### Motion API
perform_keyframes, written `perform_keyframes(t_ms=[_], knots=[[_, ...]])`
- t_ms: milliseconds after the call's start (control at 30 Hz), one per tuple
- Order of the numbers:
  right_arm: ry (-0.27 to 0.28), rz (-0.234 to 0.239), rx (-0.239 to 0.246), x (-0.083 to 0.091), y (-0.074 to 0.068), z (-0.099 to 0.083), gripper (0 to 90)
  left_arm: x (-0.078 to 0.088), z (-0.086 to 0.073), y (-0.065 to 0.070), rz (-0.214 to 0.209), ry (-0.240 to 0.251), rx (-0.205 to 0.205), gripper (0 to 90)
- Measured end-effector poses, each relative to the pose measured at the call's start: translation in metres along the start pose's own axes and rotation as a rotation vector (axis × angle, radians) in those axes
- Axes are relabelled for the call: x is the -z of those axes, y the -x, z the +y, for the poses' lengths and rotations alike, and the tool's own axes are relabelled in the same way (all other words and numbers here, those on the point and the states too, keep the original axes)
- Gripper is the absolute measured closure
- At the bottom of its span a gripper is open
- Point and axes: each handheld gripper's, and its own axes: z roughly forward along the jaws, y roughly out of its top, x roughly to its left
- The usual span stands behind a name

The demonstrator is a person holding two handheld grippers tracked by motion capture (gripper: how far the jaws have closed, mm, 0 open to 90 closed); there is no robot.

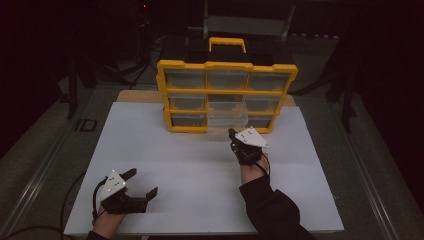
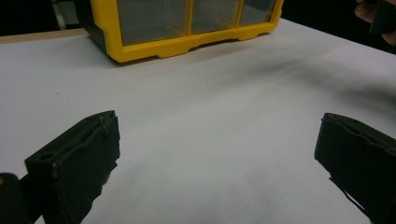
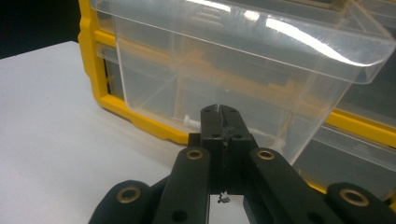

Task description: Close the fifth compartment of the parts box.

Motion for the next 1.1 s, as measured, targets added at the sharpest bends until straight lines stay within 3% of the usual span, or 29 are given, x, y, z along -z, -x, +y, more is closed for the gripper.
perform_keyframes(t_ms=[1100], knots=[[0.004,-0.007,0.001,-0.0081,0.0017,0.0082,89.7,0.0000,-0.0001,-0.0002,-0.001,0.001,0.000,0.0]])
